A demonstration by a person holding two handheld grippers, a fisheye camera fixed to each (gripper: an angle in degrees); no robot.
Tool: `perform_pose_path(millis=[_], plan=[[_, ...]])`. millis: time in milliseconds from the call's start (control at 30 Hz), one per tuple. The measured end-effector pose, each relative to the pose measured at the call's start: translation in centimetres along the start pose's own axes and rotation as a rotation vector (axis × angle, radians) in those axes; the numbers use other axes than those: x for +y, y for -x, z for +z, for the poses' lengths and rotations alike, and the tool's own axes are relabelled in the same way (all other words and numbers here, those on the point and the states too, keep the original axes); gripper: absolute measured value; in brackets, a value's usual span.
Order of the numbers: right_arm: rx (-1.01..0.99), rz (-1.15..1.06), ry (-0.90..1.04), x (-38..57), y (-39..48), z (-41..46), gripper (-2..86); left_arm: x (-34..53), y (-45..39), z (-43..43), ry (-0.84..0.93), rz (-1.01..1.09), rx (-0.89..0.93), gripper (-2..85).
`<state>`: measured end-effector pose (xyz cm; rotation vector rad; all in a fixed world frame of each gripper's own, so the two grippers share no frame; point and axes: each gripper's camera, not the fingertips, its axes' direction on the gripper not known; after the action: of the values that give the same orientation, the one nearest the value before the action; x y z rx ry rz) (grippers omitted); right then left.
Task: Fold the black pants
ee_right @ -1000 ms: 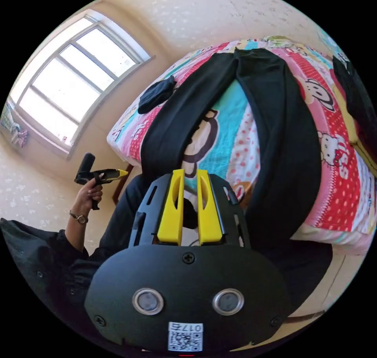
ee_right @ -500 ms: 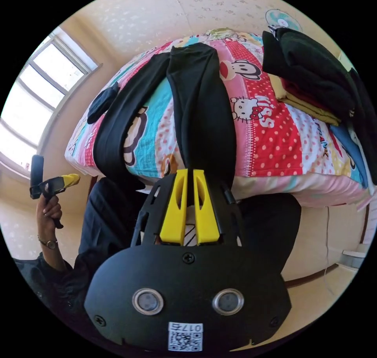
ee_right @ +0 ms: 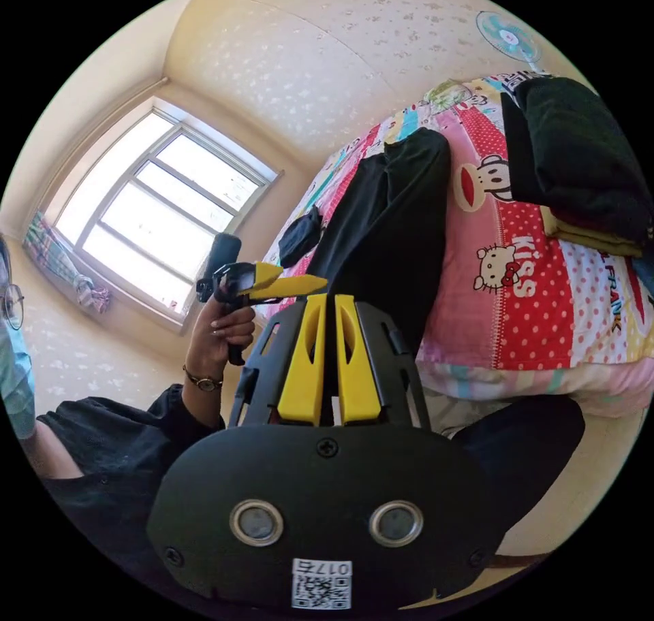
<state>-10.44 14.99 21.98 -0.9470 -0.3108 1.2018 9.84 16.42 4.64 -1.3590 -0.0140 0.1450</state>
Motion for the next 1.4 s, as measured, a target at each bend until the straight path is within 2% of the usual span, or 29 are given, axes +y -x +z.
perform_pose_path(millis=[67, 167, 233, 267, 367, 433, 467, 533, 633, 800, 933, 1100, 1333, 1400], plan=[[-0.013, -0.056, 0.051, -0.3, 1.1, 1.6, 3.0, -0.6, 1.3, 1.3, 0.037, -0.016, 0.016, 12.0], [0.018, -0.163, 0.193, -1.3, 1.9, 3.6, 3.2, 0.1, 2.0, 1.0, -0.005, 0.005, -0.035, 4.6], [-0.012, -0.269, 0.399, -3.7, 2.1, 3.9, 3.7, 0.7, 2.2, 0.3, -0.037, 0.008, -0.055, 3.6], [-0.019, -0.29, 0.422, -4.5, 2.1, 3.6, 3.8, 1.2, 2.4, -0.2, -0.059, 0.003, -0.046, 3.3], [0.097, -0.315, 0.341, -11.4, 1.7, 1.6, 5.7, 2.2, 3.1, -1.3, -0.111, -0.013, -0.001, 3.0], [0.3, -0.238, 0.214, -18.9, 0.2, 2.3, 8.8, 2.4, 3.4, -1.7, -0.129, -0.013, 0.014, 2.9], [0.333, -0.218, 0.192, -21.0, -0.4, 3.0, 9.6, 2.5, 3.5, -1.9, -0.135, -0.014, 0.02, 2.9], [0.455, -0.127, 0.165, -28.9, -3.8, 7.7, 11.8, 2.4, 3.7, -2.4, -0.141, -0.011, 0.029, 2.9], [0.538, 0.034, 0.17, -36.1, -9.7, 14.8, 13.1, 2.4, 4.2, -3.4, -0.155, -0.009, 0.047, 3.0], [0.669, 0.208, 0.146, -39.6, -17.2, 22.2, 13.5, 2.9, 5.6, -5.7, -0.194, -0.02, 0.095, 3.2], [0.619, 0.121, -0.04, -39.2, -16.0, 23.7, 4.1, 4.6, 7.9, -9.5, -0.295, -0.053, 0.159, 3.0], [0.537, -0.147, -0.025, -41.8, -7.7, 29.1, 2.0, 8.0, 9.4, -15.4, -0.441, -0.083, 0.2, 2.7], [0.321, -0.214, 0.005, -39.8, -0.5, 42.4, 1.9, 15.5, 13.7, -23.3, -0.635, -0.255, 0.07, 2.3], [0.353, -0.248, 0.031, -38.2, 0.0, 45.4, 2.3, 17.0, 14.9, -24.2, -0.654, -0.305, 0.031, 2.5]])
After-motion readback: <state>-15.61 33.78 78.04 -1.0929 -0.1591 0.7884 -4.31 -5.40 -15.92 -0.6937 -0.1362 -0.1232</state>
